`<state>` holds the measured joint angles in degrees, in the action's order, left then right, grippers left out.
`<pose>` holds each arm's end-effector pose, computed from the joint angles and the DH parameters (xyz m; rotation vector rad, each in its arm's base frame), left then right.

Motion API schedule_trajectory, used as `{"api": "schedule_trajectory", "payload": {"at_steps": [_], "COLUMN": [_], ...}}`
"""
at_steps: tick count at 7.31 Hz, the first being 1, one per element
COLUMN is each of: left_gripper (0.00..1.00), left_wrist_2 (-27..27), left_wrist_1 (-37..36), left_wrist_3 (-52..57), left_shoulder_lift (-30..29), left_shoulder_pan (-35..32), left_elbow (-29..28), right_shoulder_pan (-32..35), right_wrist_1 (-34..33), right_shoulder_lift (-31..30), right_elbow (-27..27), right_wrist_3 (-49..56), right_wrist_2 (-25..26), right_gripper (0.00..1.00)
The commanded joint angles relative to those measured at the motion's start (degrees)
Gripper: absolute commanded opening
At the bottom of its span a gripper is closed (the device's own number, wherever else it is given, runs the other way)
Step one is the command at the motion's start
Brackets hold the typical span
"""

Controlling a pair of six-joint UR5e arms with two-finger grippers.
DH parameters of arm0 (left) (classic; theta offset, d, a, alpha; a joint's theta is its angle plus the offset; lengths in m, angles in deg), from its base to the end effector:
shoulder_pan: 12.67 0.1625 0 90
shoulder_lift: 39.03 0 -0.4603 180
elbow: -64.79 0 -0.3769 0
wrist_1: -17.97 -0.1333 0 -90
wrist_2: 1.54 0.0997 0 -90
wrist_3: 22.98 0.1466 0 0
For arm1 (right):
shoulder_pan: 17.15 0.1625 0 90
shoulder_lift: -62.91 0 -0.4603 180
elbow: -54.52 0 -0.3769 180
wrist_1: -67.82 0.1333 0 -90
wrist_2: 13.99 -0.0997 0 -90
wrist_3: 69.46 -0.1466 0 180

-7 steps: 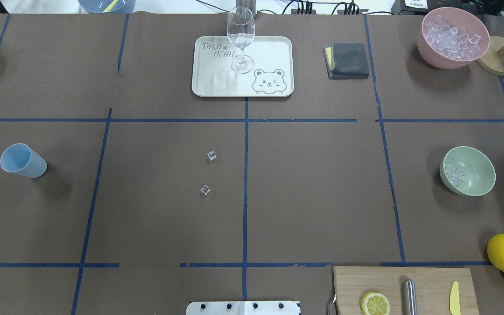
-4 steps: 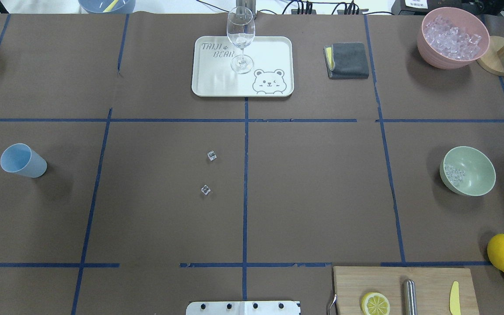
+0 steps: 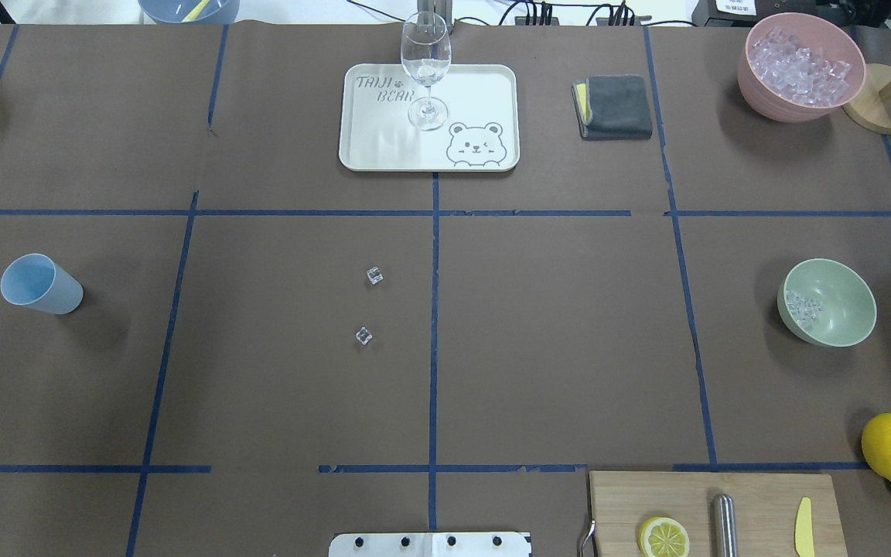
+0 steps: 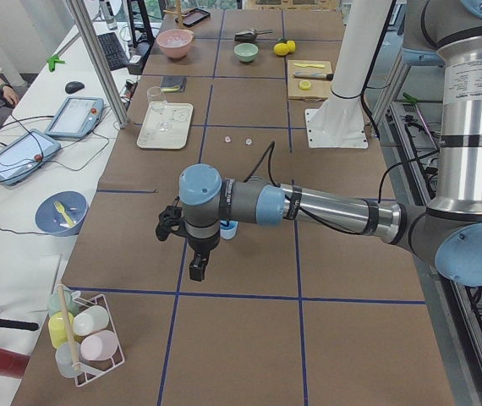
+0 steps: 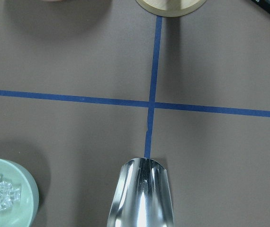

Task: Pour ice into bowl

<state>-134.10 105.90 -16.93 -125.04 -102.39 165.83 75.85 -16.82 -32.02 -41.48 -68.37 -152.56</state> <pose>-0.0319 -0.4509 0.6743 0.1202 0.7378 0.1376 0.0468 -0.4454 0.6993 0.1356 -0.8424 -0.0163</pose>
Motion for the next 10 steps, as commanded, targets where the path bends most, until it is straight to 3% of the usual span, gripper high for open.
{"api": "schedule_trajectory", "payload": {"at_steps": [1,2,10], "left_gripper": [1.0,1.0,1.0], "left_wrist_2": [-2.6,-2.9,-2.3], "left_wrist_1": [6.7,8.6,8.6], "left_wrist_3": [0.1,-0.3,-0.6], "left_shoulder_lift": [2.2,1.8,1.1], "left_shoulder_pan": [0.0,0.1,-0.3], "left_elbow": [-5.6,-7.5,-5.5], "right_shoulder_pan": [0.0,0.0,0.0], "right_wrist_1": [0.0,0.0,0.0], "right_shoulder_lift": [-0.1,-0.1,-0.1], "right_elbow": [0.5,0.3,0.3], "right_wrist_3": [-0.5,-0.5,-0.4], "right_wrist_2": [-0.9,-1.0,-1.2], "right_gripper": [1.0,1.0,1.0]}}
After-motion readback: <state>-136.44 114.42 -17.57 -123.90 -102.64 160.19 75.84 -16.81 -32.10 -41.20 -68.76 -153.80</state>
